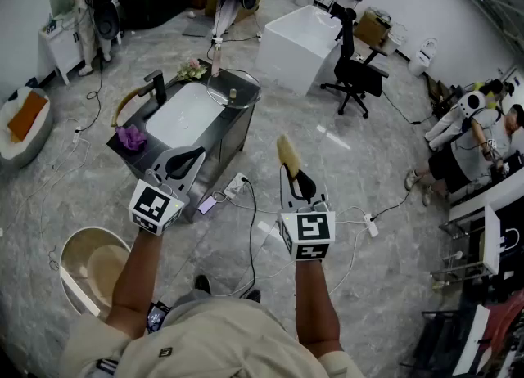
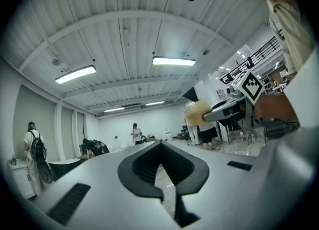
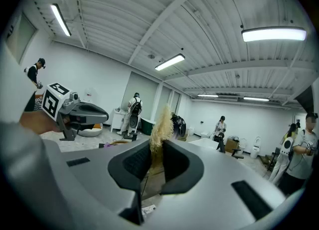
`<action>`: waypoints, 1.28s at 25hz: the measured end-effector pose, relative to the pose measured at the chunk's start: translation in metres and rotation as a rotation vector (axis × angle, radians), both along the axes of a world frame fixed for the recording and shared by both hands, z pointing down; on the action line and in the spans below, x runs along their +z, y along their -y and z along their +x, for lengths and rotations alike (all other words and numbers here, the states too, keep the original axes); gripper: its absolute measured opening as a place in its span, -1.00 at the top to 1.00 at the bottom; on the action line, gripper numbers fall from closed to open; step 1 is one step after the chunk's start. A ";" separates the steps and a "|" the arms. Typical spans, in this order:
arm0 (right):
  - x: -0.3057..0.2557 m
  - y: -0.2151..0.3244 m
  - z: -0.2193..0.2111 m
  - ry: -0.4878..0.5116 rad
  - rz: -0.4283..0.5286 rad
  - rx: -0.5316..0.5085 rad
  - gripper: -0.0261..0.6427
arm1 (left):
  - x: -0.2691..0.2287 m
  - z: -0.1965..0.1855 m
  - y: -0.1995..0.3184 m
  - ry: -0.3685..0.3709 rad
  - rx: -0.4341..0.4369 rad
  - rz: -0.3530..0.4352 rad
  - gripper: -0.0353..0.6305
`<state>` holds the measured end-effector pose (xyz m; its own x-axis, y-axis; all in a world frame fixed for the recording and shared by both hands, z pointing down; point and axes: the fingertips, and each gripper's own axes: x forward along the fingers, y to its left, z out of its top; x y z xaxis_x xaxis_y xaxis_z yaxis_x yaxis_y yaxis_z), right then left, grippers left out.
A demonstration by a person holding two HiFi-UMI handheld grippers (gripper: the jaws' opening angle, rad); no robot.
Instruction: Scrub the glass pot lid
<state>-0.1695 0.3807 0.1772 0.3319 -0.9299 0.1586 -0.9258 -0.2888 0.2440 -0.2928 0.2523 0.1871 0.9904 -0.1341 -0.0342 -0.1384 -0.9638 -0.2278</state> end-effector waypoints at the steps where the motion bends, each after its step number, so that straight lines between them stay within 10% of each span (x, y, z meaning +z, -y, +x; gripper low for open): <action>1: -0.001 0.000 -0.002 0.000 0.000 0.001 0.78 | 0.000 -0.002 0.000 0.001 0.002 0.001 0.85; 32: 0.020 0.041 0.016 0.058 0.017 0.045 0.77 | 0.024 0.006 0.049 0.003 0.031 -0.019 0.85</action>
